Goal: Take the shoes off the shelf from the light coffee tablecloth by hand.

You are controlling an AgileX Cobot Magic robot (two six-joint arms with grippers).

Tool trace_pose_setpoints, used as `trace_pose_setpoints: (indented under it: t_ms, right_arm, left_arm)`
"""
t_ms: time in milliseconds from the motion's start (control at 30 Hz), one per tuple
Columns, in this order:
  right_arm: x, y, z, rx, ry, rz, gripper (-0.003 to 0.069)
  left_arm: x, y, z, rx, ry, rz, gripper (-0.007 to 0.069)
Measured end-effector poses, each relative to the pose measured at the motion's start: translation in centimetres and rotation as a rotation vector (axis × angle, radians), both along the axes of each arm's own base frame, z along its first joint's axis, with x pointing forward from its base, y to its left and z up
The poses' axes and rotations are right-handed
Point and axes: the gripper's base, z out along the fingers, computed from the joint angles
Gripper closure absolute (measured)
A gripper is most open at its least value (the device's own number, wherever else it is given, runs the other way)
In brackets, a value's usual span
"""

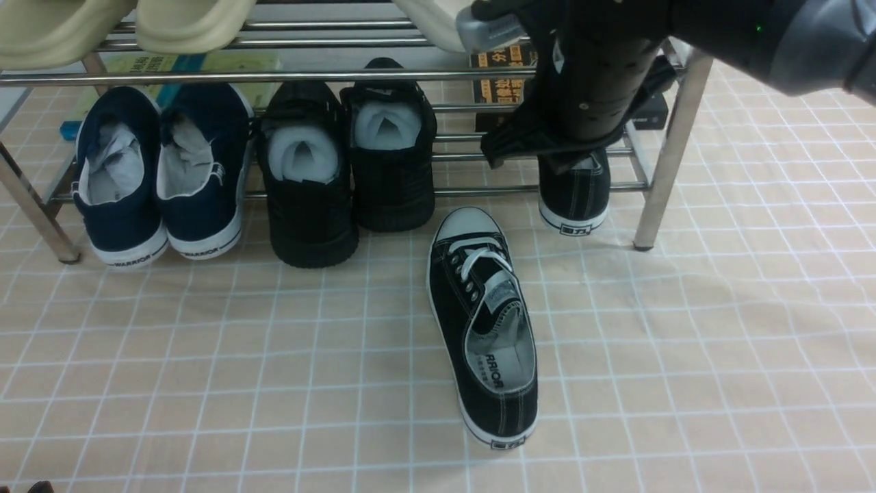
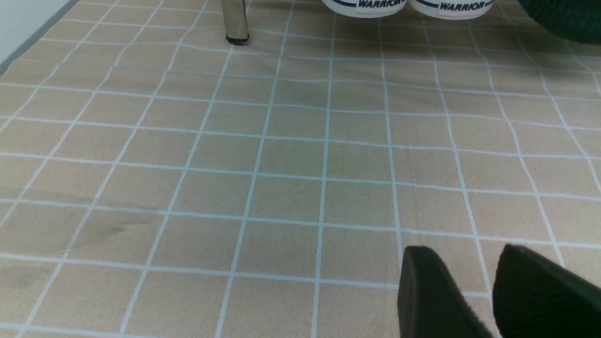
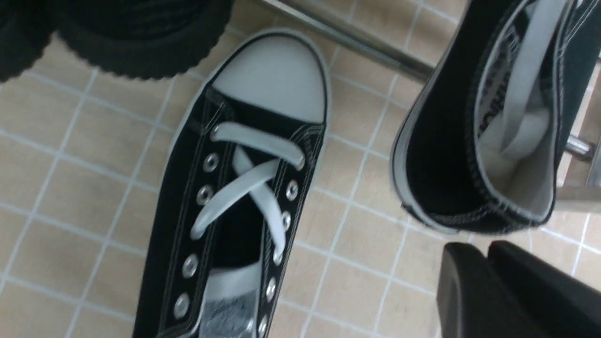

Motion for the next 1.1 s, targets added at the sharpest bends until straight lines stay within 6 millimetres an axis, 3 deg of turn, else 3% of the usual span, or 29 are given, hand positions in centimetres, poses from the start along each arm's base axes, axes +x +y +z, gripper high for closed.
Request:
trace_pose_setpoints:
  t_ms: [133,200,367,467,500,600,633,700,867,1000,1033,1100]
  right_arm:
    - [1.7,-0.5,-1.2,0.014,-0.023,-0.017,0.0426]
    - [3.0,-0.7,-2.6,0.019,-0.035,-0.025,0.0328]
    - [4.5,-0.6,-4.9,-0.010,-0.037,-0.025,0.0268]
    - [5.0,-0.6,-5.9,-0.023,-0.029,-0.025,0.0285]
    - [5.1,-0.5,-6.3,-0.029,-0.023,-0.025,0.0320]
    - [5.1,-0.5,-6.5,-0.042,-0.020,-0.015,0.0442]
    - [5.1,-0.5,-6.2,-0.054,-0.014,0.001,0.0547]
    - [4.8,-0.5,-5.5,-0.068,0.021,0.019,0.0638]
    - [3.9,-0.2,-3.1,-0.045,0.094,0.090,0.0654]
    - [2.2,0.3,-0.1,0.084,0.116,0.148,0.0654]
    - [1.1,0.1,1.6,0.127,0.104,0.166,0.0654]
    - [0.3,-0.1,2.6,0.145,0.096,0.173,0.0654]
  left_arm:
    - [0.0,0.0,0.0,0.001,0.000,0.000,0.0383]
    - [0.0,0.0,0.0,0.001,0.000,0.000,0.0383]
    - [0.0,0.0,0.0,0.001,0.000,0.000,0.0383]
    - [0.0,0.0,0.0,0.002,0.000,0.000,0.0383]
    - [0.0,0.0,0.0,0.002,0.001,0.000,0.0383]
    - [0.0,0.0,0.0,0.002,0.001,0.000,0.0383]
    - [0.0,0.0,0.0,0.002,0.001,0.000,0.0383]
    - [0.0,0.0,0.0,0.002,0.001,0.000,0.0383]
    - [0.0,0.0,0.0,0.003,0.001,0.000,0.0383]
    - [0.0,0.0,0.0,0.004,0.001,0.000,0.0383]
    - [0.0,0.0,0.0,0.004,0.001,0.000,0.0383]
    - [0.0,0.0,0.0,0.004,0.001,0.000,0.0383]
